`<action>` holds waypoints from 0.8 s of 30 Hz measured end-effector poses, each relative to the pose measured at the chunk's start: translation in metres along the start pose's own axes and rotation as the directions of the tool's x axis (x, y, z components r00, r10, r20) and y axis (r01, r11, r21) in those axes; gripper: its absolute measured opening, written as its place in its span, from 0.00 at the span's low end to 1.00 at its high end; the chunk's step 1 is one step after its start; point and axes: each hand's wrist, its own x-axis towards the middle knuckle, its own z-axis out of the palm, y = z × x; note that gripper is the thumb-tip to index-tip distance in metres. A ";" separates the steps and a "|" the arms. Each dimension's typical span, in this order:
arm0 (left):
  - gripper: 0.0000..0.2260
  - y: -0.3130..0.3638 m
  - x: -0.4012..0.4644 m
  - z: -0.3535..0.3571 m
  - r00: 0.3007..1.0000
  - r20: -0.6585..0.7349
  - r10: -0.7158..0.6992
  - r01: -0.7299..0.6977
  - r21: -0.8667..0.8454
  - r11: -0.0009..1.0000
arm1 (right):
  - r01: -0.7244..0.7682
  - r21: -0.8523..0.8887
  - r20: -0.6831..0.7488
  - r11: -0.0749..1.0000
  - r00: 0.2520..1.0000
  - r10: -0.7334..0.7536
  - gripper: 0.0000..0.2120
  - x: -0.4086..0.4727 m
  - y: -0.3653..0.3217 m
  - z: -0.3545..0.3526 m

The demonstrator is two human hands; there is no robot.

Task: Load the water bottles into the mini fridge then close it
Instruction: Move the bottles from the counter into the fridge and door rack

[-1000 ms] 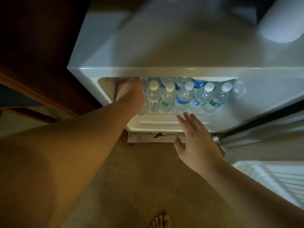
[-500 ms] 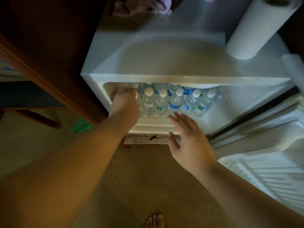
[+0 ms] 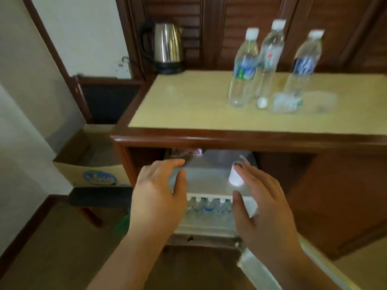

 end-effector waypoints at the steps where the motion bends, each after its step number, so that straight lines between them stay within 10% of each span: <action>1: 0.11 0.019 0.014 -0.018 0.999 -0.009 0.030 -0.030 -0.007 1.000 | 0.010 -0.007 -0.007 1.000 1.000 -0.010 0.25 0.013 -0.016 -0.023; 13: 0.19 0.118 0.203 -0.034 0.989 0.121 0.089 -0.066 -0.180 0.981 | -0.157 -0.217 -0.050 0.964 0.988 0.149 0.26 0.207 -0.039 -0.115; 24: 0.26 0.149 0.360 0.079 0.870 0.453 0.197 -0.177 -0.086 0.980 | -0.025 -0.679 0.401 0.734 0.824 0.399 0.26 0.303 0.065 -0.050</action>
